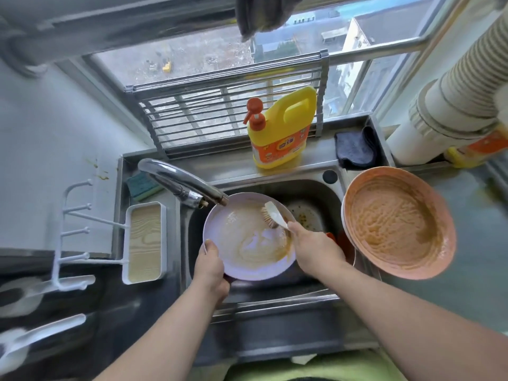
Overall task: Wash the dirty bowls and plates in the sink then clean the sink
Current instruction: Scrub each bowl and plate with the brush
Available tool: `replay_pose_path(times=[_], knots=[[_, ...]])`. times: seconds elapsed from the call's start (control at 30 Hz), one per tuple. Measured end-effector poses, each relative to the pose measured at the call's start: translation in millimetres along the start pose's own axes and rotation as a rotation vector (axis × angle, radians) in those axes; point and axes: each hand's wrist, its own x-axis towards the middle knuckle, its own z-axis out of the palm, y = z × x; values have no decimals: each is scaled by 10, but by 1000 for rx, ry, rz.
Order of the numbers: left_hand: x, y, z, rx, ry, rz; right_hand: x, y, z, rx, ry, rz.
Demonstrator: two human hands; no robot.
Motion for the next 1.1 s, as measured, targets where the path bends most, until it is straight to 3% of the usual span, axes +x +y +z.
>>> replay_pose_path(times=[0.07,0.2,0.4,0.57,0.7,0.77,0.93,1.1], knots=[[36,70,-12,-20,11,28,-247,29,104,-54,-23,-30],[33,41,-4,37,45,74,-702,-289,426,101,-116,-196],[-21,101,-112,41,-16,29,-177,116,190,7,37,6],[-114,162,-45,54,-3,45,-651,-377,524,112,-118,-215],[-72,186,-167,47,-28,44,-232,196,284,1,12,-23],[-93,185,-138,97,-64,61,-124,154,186,52,57,-5],[-155,186,21,39,-66,48,-496,-588,462,232,-100,-246],[-66,384,-104,27,42,186,-660,34,327,-114,-145,-267]])
